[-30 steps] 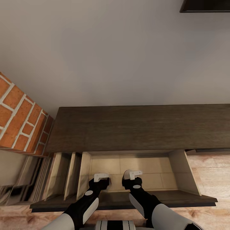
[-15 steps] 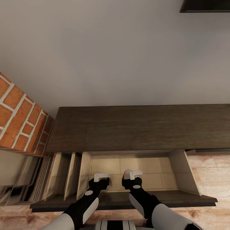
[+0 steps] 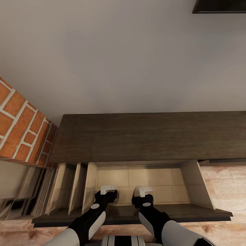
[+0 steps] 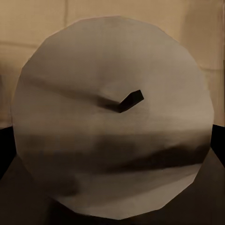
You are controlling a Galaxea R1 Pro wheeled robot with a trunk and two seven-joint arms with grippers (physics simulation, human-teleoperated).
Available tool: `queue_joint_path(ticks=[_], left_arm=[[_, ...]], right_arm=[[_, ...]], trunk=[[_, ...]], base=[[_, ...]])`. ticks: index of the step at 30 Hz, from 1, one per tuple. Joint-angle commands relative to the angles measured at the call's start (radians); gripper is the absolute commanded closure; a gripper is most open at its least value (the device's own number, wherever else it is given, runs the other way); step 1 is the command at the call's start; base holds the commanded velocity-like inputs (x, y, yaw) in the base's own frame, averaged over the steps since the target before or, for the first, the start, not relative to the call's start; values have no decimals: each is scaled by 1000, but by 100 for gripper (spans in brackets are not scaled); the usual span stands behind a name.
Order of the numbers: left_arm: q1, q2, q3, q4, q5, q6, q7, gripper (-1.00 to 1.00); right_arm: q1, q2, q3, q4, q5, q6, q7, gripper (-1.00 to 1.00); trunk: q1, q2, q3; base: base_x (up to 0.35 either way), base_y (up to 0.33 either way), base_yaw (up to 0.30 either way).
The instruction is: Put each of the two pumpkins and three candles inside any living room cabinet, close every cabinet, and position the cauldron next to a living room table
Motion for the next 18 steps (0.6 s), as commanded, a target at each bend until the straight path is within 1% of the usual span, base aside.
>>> queue_joint_path(ticks=[1,3,6,11,18], left_arm=[[0,0,0,0,0,0,0,-100],[0,0,0,-1,0,1,0,-100],[0,0,0,-1,0,1,0,-100],[0,1,0,0,0,1,0,-100],[0,0,0,-1,0,1,0,-100]], right_arm=[[0,0,-1,0,-1,-20,0,100],[0,1,0,0,5,-54,0,100],[1,1,0,0,20,-68,0,100],[1,2,0,-2,28,-73,0,100],[0,2,4,-11,29,-73,0,100]], trunk=[[0,0,0],[0,0,0],[0,0,-1],[0,0,-8],[0,0,-19]], base=[[0,0,0],[0,0,0],[0,0,0],[0,0,0],[0,0,0]])
